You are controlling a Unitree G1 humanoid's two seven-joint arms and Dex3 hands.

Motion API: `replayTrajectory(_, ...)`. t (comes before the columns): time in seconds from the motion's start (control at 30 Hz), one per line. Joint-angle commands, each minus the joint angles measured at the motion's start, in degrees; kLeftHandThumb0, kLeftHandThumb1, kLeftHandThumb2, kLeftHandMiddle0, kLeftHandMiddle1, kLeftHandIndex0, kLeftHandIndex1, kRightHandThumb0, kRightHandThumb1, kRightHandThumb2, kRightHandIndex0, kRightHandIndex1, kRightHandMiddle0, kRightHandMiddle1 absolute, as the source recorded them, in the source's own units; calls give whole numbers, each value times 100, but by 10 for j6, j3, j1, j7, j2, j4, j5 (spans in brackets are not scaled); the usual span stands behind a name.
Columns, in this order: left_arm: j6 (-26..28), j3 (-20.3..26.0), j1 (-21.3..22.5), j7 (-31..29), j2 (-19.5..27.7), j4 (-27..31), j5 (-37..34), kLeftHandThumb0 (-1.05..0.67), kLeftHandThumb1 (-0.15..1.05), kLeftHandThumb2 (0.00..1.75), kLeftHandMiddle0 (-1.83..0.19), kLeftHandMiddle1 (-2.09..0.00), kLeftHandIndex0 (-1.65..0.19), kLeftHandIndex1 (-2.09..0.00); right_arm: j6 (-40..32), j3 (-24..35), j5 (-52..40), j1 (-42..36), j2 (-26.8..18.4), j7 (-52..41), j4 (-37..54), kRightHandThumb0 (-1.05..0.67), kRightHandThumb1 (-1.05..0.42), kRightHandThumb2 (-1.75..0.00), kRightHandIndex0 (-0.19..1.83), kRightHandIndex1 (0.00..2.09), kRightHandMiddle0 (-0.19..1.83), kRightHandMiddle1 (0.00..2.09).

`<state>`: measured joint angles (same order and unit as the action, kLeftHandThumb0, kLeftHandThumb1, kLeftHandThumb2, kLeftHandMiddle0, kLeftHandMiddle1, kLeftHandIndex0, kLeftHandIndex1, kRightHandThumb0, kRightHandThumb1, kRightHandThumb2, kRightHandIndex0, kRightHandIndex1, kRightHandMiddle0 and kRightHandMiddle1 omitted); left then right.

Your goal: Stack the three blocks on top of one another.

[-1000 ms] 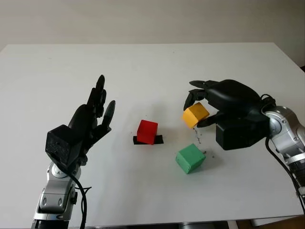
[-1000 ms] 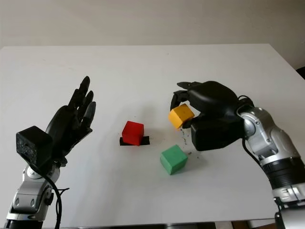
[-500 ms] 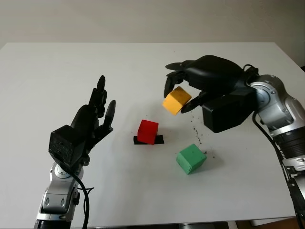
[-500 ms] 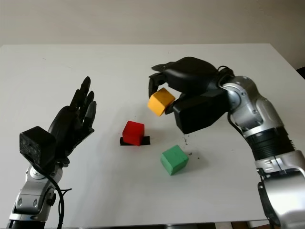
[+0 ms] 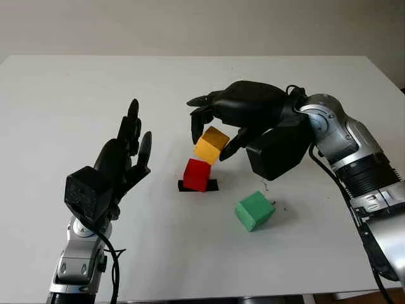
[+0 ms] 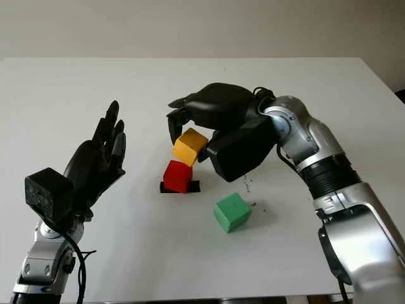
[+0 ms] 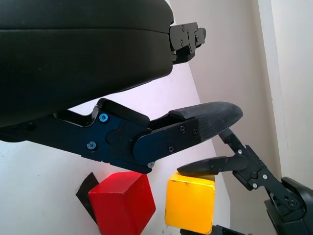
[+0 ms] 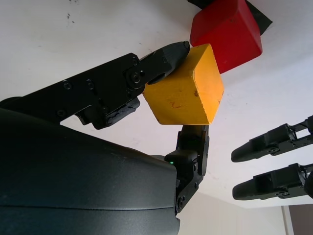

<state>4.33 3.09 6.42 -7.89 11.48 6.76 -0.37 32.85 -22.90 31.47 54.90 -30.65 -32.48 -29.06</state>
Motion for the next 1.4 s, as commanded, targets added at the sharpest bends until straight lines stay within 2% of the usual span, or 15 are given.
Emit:
replayTrajectory(0.0,-5,0,-6,3,-3,10,1,-76,105,74,14,-5,17,-5,13,-5,1,20,7,3,-7,-40,-93,-5,25,6,45,123)
replayTrajectory(0.43,-5,-4,-12,11,-13,17,5,-75,105,74,14,-5,17,-5,41,-14,-17,38,15,-35,-23,-43,-93,-5,23,5,42,134)
replayTrajectory(0.7,-13,-7,-19,24,-16,19,19,-74,105,73,12,-6,15,-6,35,-15,-23,38,25,-50,-19,-41,-94,-6,22,5,40,136)
replayTrajectory(1.0,-28,-10,-21,21,-18,11,16,-72,105,72,14,-5,16,-5,44,-15,-21,37,36,-35,-25,-41,-93,-5,22,5,39,138)
replayTrajectory(1.37,-22,-11,-23,21,-19,17,18,-74,105,74,14,-5,17,-5,59,-27,9,40,36,-18,-37,-44,-93,-5,24,6,38,138)
